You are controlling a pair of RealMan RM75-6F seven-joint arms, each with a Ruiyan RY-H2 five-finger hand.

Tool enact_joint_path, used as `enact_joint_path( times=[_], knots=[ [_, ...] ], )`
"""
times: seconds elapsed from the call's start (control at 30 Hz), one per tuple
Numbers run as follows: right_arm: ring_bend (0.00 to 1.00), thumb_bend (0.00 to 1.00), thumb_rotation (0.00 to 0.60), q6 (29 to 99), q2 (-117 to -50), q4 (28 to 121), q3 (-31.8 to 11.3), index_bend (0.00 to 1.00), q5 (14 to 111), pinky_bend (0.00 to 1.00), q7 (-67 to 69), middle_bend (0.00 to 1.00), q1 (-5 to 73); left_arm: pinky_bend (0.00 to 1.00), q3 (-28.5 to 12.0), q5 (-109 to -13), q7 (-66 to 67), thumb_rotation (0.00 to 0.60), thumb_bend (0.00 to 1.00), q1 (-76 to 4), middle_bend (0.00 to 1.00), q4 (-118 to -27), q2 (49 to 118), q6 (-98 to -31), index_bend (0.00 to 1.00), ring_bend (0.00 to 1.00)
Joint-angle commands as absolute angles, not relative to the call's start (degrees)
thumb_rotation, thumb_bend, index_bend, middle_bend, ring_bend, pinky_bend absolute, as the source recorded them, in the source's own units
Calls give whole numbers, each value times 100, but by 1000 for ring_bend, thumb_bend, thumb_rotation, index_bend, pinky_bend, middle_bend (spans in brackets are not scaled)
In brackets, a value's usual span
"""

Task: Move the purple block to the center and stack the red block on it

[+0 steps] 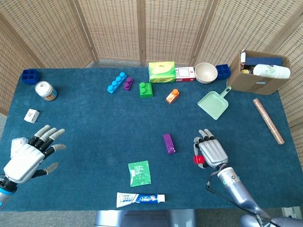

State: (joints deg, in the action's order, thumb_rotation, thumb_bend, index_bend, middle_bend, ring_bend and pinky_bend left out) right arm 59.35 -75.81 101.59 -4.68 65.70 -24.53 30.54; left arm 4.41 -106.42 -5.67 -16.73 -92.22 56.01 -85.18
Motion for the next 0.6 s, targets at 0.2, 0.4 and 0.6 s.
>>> enact_joint_path(
  times=[0.2, 0.4, 0.6],
  knots=[
    [74, 136, 600, 5741, -7243, 10690, -731, 614, 6435, 47, -2290, 295, 3285, 0, 436, -10622, -500, 600, 330, -1634, 23, -9253, 5562, -8544, 316, 0],
    [75, 134, 600, 5534, -7141, 10926, -883, 612, 6175, 49, -2336, 295, 3536, 0, 437, -10626, -492, 600, 329, -1585, 23, -9258, 5542, -8610, 316, 0],
    [75, 134, 600, 5354, -7204, 11009, -990, 611, 5852, 52, -2496, 295, 3839, 0, 452, -10604, -498, 600, 329, -1528, 23, -9234, 5515, -8652, 316, 0]
  ],
)
